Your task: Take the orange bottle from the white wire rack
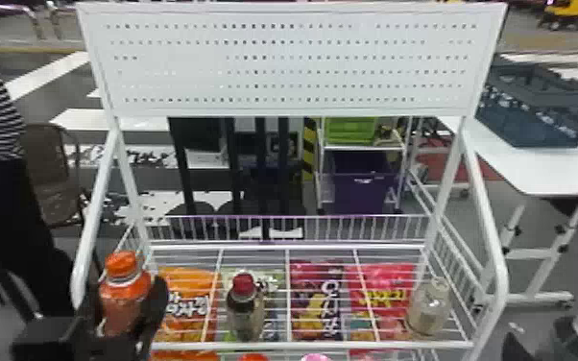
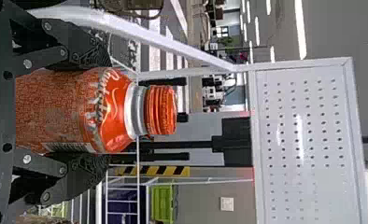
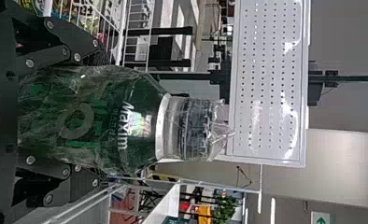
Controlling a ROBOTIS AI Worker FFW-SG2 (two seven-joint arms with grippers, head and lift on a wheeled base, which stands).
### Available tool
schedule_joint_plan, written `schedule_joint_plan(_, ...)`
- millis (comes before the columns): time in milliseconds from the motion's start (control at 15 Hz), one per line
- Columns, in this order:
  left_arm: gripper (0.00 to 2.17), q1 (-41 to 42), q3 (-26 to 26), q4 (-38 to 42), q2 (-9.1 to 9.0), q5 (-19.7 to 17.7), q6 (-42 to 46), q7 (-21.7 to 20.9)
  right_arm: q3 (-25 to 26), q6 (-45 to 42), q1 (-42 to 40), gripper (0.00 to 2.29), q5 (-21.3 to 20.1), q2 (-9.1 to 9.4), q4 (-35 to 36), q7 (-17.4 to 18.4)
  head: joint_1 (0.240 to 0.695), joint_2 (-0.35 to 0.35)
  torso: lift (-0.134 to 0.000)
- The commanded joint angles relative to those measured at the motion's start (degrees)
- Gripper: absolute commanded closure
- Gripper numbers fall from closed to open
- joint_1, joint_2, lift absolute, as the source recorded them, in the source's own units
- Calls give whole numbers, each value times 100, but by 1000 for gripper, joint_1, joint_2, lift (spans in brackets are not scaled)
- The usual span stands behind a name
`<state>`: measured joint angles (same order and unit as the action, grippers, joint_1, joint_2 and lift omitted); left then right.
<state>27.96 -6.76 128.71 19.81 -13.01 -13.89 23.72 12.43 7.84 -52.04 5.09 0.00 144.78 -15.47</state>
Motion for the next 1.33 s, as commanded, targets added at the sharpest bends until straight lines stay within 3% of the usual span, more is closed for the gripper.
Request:
schedule_joint_plan(0, 1744, 571, 281, 532, -12, 9, 39, -26, -22, -31, -8, 826, 1, 5, 6, 0, 499, 0, 0)
schedule_joint_plan(333, 1740, 1537, 474, 778, -73, 53, 1568, -78, -66, -49, -61, 826, -17, 5, 85, -9, 499, 0, 0)
schedule_joint_plan(467, 1740, 1704, 465, 928, -91, 255, 1586, -69, -66, -67, -114, 826, -17, 5, 120, -9, 499, 0, 0)
schedule_joint_plan(1267, 1740, 1713, 430, 981, -91, 325, 1568, -69, -110, -401, -272, 826, 18, 5, 138, -9, 499, 0, 0)
